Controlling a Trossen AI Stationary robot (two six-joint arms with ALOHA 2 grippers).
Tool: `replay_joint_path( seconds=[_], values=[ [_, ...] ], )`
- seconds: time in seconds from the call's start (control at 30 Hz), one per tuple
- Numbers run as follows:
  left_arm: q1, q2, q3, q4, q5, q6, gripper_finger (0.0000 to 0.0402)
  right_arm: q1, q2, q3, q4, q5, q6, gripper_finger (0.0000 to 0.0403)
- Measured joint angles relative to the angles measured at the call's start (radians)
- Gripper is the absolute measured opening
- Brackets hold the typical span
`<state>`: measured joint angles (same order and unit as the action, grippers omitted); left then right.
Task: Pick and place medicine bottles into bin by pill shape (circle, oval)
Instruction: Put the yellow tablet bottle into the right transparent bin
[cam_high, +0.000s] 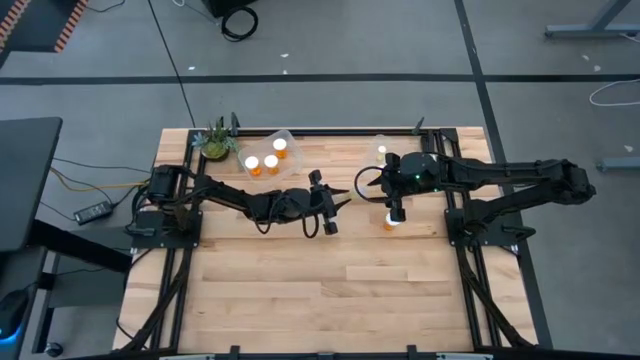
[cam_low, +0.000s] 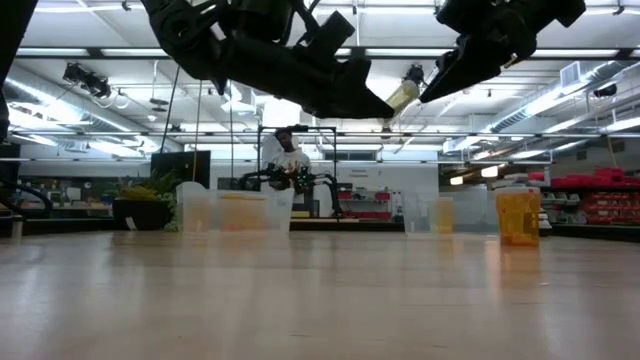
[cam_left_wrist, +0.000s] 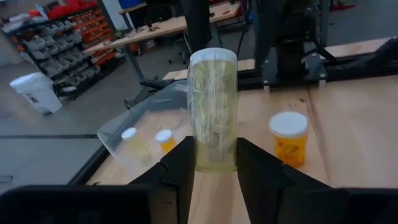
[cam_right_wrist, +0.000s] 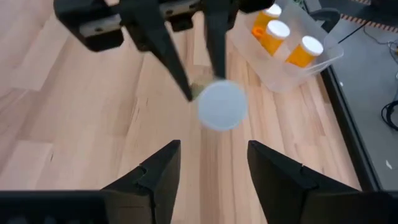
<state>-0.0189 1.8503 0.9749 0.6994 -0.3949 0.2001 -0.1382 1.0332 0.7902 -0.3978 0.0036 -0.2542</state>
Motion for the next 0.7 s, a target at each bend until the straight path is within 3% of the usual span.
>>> replay_joint_path(
  seconds=[0.23, 0.33, 0.7],
  values=[
    [0.002, 0.000, 0.000, 0.049, 0.002, 0.055, 0.0113, -0.019, 0.004, 0.000, -0.014, 0.000, 0.024, 0.0257],
    [0.002, 0.000, 0.000, 0.059, 0.053, 0.057, 0.0117, -0.009, 0.010, 0.000, 0.018, -0.005, 0.024, 0.0273],
    [0.002, 0.000, 0.000, 0.075, 0.078, 0.048, 0.0117, 0.052, 0.081, 0.000, 0.177, -0.014, -0.021, 0.0247]
  ],
)
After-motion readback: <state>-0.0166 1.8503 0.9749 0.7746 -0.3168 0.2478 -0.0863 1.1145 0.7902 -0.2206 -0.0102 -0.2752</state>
